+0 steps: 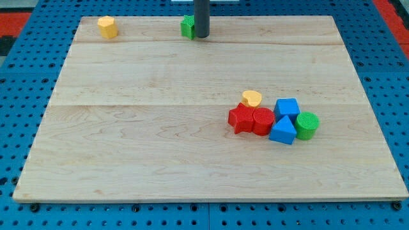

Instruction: Place the red star at the top left of the heart

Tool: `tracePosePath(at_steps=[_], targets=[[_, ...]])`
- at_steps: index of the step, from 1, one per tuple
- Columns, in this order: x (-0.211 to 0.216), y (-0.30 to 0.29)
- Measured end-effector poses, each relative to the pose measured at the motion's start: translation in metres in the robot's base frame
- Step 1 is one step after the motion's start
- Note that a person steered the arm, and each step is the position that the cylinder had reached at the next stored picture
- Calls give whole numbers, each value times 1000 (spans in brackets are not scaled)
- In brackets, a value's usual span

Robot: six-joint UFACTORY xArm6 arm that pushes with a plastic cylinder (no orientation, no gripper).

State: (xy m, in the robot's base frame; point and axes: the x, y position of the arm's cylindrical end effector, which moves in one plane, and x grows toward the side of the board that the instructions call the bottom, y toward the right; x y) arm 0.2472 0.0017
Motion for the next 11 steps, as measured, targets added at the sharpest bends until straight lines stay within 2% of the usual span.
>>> tracePosePath(at_steps=[1, 3, 4, 5, 9, 10, 11], targets=[[67, 14], [241, 14], [308, 10], [299, 79], [158, 1], [154, 21], [168, 22]])
